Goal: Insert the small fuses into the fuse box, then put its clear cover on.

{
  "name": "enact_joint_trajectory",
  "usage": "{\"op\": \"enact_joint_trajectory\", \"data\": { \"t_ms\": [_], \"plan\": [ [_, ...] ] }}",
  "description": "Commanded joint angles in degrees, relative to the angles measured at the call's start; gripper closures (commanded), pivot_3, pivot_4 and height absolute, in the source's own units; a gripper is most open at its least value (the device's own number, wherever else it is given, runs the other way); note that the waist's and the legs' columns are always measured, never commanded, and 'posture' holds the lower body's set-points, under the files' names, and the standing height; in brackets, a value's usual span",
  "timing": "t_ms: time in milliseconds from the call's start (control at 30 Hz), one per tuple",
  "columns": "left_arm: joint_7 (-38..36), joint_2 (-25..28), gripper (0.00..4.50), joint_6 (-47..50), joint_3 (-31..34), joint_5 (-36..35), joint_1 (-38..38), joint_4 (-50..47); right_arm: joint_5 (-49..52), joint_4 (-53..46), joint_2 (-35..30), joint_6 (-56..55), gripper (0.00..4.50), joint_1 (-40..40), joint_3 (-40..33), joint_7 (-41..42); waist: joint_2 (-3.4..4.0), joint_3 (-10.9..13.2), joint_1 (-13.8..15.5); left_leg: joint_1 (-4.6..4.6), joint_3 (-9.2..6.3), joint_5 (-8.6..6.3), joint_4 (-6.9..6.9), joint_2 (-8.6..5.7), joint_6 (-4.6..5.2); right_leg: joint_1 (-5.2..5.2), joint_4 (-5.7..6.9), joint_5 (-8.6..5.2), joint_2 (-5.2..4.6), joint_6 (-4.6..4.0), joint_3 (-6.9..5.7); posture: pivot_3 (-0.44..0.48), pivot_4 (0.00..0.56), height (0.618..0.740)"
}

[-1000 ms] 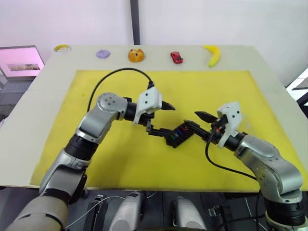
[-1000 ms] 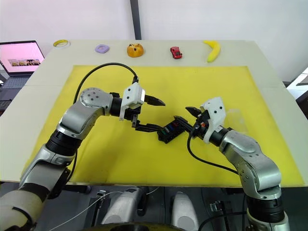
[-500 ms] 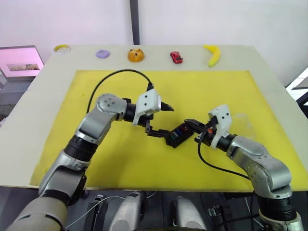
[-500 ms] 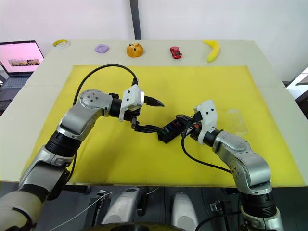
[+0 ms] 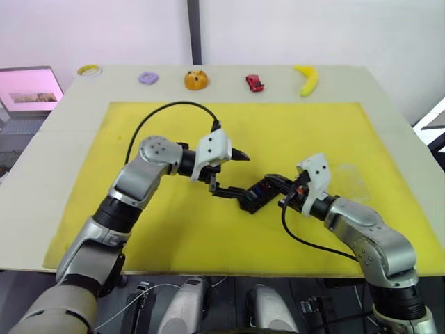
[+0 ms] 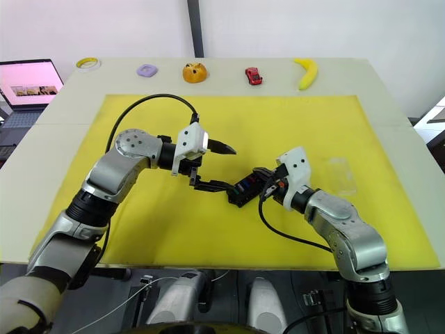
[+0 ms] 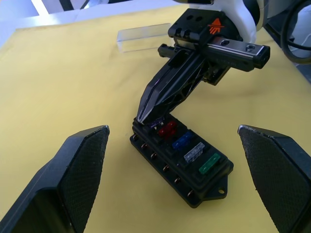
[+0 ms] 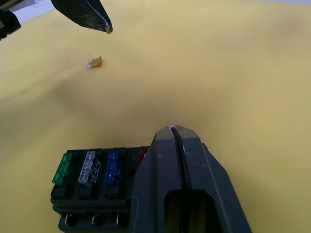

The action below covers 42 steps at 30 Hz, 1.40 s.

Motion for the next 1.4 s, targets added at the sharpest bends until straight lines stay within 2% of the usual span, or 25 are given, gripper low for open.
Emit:
{"op": "enact_joint_trajectory", "data": {
  "t_ms": [33, 367, 700, 1133, 1267, 1400],
  "plan": [
    [0.17, -0.04, 0.00, -1.14, 1.50, 0.15, -1.23, -0.91, -2.06, 0.87, -0.49, -0.47, 4.48, 1.20, 1.76, 0.03, 0.00, 0.00, 0.00, 0.00, 0.00, 0.00, 0.00, 0.00, 0.00, 0.00, 0.00, 0.00, 0.00, 0.00, 0.00, 0.000, 0.150, 0.735],
    [0.15, -0.40, 0.00, -1.35, 1.58, 0.42, -1.15, -0.72, -1.58, -2.06, -0.55, -0.95, 4.48, 1.87, 1.86, 1.35, 0.00, 0.00, 0.06, 0.01, 0.00, 0.00, 0.00, 0.00, 0.00, 0.01, 0.00, 0.00, 0.00, 0.00, 0.00, 0.000, 0.150, 0.735],
    [0.26, -0.58, 0.00, -1.50, 1.67, 0.42, -1.19, -0.56, -4.02, 1.43, -0.47, 0.73, 4.48, 1.73, 2.13, -0.94, 0.00, 0.00, 0.07, 0.02, 0.00, 0.00, 0.00, 0.00, 0.00, 0.02, 0.00, 0.00, 0.00, 0.00, 0.00, 0.000, 0.150, 0.735],
    [0.14, -0.50, 0.00, -2.38, 1.68, 0.60, -1.31, 0.42, -4.65, 1.72, -1.08, 0.53, 4.48, 2.28, 3.45, 0.24, -0.01, -0.01, 0.06, 0.05, 0.00, 0.00, 0.00, 0.00, 0.00, 0.04, 0.00, 0.00, 0.00, 0.00, 0.00, 0.000, 0.150, 0.735],
    [0.25, -0.09, 0.00, -2.72, 1.95, 0.62, -0.59, 0.29, -4.03, -0.69, -0.51, -2.60, 4.48, 1.74, 1.25, 0.42, -0.01, -0.01, 0.08, 0.05, 0.00, 0.00, 0.00, 0.00, 0.00, 0.04, 0.00, 0.00, 0.00, 0.00, 0.00, 0.000, 0.150, 0.735],
    [3.20, 1.28, 0.00, -0.34, 5.30, -0.98, 2.96, -2.67, 3.85, -8.60, -1.04, -1.28, 4.48, 1.42, -7.30, 1.14, 0.04, 0.02, 0.04, -0.02, 0.00, 0.00, -0.01, 0.00, 0.00, -0.03, 0.00, 0.00, -0.01, 0.00, 0.01, 0.000, 0.150, 0.735]
  ]
}}
